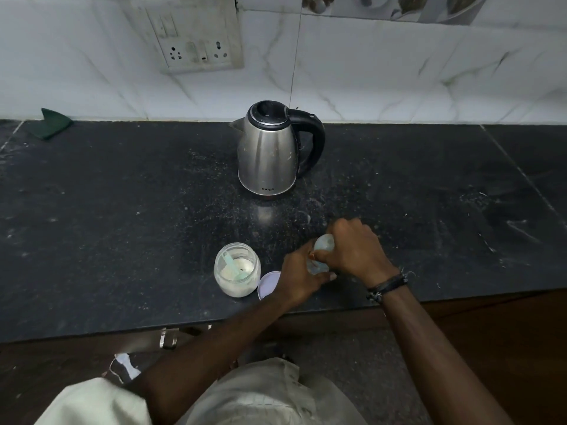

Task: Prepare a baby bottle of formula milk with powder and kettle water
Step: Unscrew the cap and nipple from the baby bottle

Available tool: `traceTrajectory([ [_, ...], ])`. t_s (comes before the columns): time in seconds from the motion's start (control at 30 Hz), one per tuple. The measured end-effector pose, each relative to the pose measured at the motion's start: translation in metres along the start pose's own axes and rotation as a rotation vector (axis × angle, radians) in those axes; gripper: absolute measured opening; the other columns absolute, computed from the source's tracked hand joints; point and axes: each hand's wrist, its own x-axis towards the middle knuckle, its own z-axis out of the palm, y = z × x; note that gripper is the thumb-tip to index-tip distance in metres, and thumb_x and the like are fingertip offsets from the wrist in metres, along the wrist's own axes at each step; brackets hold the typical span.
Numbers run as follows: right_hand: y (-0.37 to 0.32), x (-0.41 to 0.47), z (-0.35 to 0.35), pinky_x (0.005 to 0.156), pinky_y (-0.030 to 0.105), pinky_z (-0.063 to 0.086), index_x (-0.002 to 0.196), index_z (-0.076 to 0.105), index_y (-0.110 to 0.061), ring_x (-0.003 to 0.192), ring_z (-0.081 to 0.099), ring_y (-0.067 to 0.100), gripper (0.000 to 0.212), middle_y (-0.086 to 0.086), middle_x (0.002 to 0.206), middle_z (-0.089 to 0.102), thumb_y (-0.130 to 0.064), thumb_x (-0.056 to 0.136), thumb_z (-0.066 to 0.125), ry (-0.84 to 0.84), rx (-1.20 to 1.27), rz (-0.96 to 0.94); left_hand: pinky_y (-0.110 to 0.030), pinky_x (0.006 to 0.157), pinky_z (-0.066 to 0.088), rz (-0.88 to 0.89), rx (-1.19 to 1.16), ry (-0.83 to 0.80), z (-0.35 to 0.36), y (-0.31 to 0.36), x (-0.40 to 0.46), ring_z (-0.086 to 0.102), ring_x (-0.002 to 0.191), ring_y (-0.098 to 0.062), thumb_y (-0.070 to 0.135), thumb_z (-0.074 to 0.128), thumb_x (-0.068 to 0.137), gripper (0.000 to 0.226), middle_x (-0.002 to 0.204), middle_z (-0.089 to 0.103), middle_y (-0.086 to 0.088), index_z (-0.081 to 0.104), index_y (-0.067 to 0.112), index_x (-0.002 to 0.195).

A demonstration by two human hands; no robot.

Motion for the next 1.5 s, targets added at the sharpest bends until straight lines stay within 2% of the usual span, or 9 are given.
traceTrajectory([
  [0.13,-0.003,-0.001,-0.004,0.076,0.036,0.043,0.105,0.057,-0.01,0.1,0.059,0.032,0.063,0.014,0.111,0.06,-0.064,0.076,0.069,-0.036,-0.058,-0.033,-0.015,0.072,0.05,0.028,0.036,0.093,0.0,-0.001,0.002,0.068,0.081,-0.003,0.053,0.077,0.061,0.06,0.089,0.073,0.009,0.072,0.012,0.105],
  [0.33,-0.012,0.0,0.005,0.079,0.037,0.049,0.104,0.06,-0.01,0.099,0.064,0.031,0.076,0.012,0.109,0.064,-0.08,0.075,0.053,-0.047,-0.141,-0.009,-0.044,0.071,0.057,0.133,0.162,0.099,-0.001,-0.02,0.01,0.073,0.08,-0.023,0.038,0.076,0.075,0.039,0.089,0.077,-0.003,0.071,0.011,0.102],
  [0.53,-0.001,0.007,0.007,0.072,0.035,0.041,0.102,0.061,-0.014,0.094,0.064,0.028,0.059,0.008,0.104,0.067,-0.07,0.085,0.05,-0.015,-0.187,-0.119,-0.023,0.074,0.05,0.109,0.088,0.08,-0.004,-0.013,0.009,0.072,0.083,-0.008,0.042,0.075,0.073,0.033,0.089,0.077,0.003,0.074,0.017,0.095],
  [0.63,0.004,0.005,0.001,0.078,0.035,0.044,0.113,0.059,-0.024,0.099,0.062,0.026,0.038,0.004,0.11,0.068,-0.052,0.088,0.056,-0.051,-0.222,-0.26,-0.032,0.082,0.055,0.114,0.13,0.044,-0.004,-0.019,0.012,0.072,0.096,-0.03,0.023,0.085,0.076,0.035,0.098,0.077,-0.011,0.073,0.008,0.105],
  [0.73,0.015,0.002,-0.017,0.086,0.035,0.05,0.119,0.059,-0.033,0.101,0.063,0.022,0.04,-0.002,0.112,0.068,-0.037,0.08,0.066,-0.053,-0.088,-0.323,-0.043,0.086,0.059,0.141,0.069,0.048,-0.004,-0.026,0.014,0.074,0.1,-0.021,0.033,0.086,0.077,0.043,0.106,0.078,-0.003,0.073,0.015,0.114],
  [0.9,0.053,0.006,-0.045,0.074,0.029,0.049,0.115,0.047,-0.029,0.097,0.06,0.018,0.052,-0.004,0.109,0.059,-0.024,0.075,0.081,-0.023,0.288,-0.069,-0.021,0.093,0.056,0.188,0.094,0.059,-0.003,-0.027,0.012,0.068,0.106,0.005,0.027,0.089,0.077,0.053,0.118,0.072,0.012,0.068,0.021,0.126],
  [1.0,0.072,0.019,-0.025,0.086,0.036,0.052,0.132,0.046,-0.02,0.107,0.06,0.022,0.069,0.0,0.118,0.062,-0.023,0.074,0.084,0.111,0.398,0.025,-0.011,0.093,0.05,0.22,0.118,0.044,-0.004,-0.028,0.012,0.062,0.107,0.015,0.023,0.089,0.078,0.056,0.119,0.068,0.015,0.067,0.015,0.128],
  [1.17,0.097,0.028,0.031,0.097,0.05,0.051,0.15,0.03,-0.018,0.112,0.062,0.032,0.096,0.011,0.123,0.066,-0.022,0.072,0.086,0.278,0.52,0.178,-0.019,0.094,0.055,0.225,0.111,0.042,-0.004,-0.027,0.013,0.066,0.109,0.007,0.027,0.088,0.078,0.055,0.119,0.071,0.013,0.067,0.018,0.129],
  [1.5,0.105,0.025,0.069,0.096,0.047,0.049,0.151,0.025,-0.013,0.118,0.058,0.037,0.094,0.019,0.134,0.058,-0.019,0.077,0.082,0.15,0.463,0.202,-0.023,0.096,0.055,0.233,0.094,0.05,-0.004,-0.025,0.012,0.067,0.112,0.0,0.028,0.087,0.079,0.058,0.123,0.071,0.009,0.065,0.019,0.131],
])
